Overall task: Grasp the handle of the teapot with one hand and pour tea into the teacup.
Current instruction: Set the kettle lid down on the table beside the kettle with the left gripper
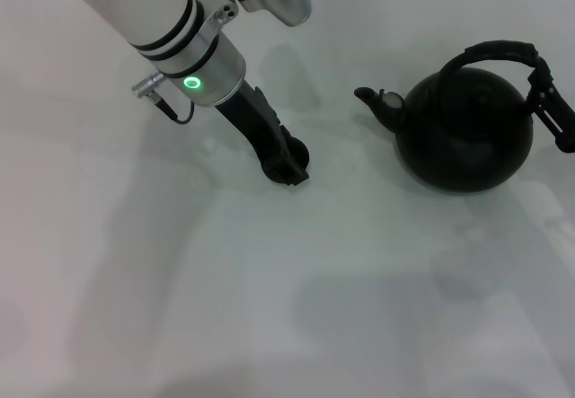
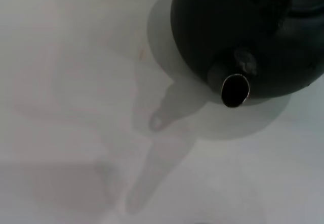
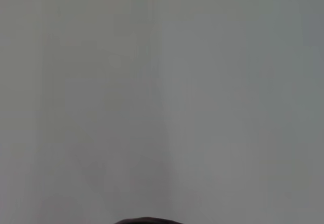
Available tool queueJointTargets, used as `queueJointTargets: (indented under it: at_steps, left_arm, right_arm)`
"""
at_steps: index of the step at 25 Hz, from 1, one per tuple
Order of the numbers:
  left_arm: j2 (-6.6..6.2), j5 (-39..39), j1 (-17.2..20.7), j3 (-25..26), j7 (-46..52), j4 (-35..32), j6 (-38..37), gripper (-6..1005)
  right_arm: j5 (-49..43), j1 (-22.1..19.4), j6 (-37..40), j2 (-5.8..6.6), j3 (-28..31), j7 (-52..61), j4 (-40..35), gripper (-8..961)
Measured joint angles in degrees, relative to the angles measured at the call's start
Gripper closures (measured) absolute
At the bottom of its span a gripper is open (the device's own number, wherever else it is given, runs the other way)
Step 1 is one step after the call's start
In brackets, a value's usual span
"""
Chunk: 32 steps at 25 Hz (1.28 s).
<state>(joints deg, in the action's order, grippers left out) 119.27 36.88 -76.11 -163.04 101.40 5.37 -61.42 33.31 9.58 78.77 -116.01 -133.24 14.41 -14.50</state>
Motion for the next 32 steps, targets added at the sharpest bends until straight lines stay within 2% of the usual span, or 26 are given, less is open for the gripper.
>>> queueJointTargets:
  at_steps: [19, 24, 32]
  left_arm:
    - [-0.26, 1.2, -0.4, 0.0, 0.8, 0.5, 0.0, 286]
    - [-0.27, 1.4, -0.5, 0.0, 0.8, 0.5, 0.0, 226]
    - [-0.51, -4.0, -0.4, 0.1, -3.0, 1.6, 2.1, 215]
  right_arm:
    - [0.9, 0.0, 0.0, -0.09, 0.0, 0.0, 0.0, 95]
    - [0.9, 0.0, -0.1, -0.09, 0.0, 0.0, 0.0, 95]
    - [1.0, 0.1, -0.1, -0.09, 0.0, 0.0, 0.2, 96]
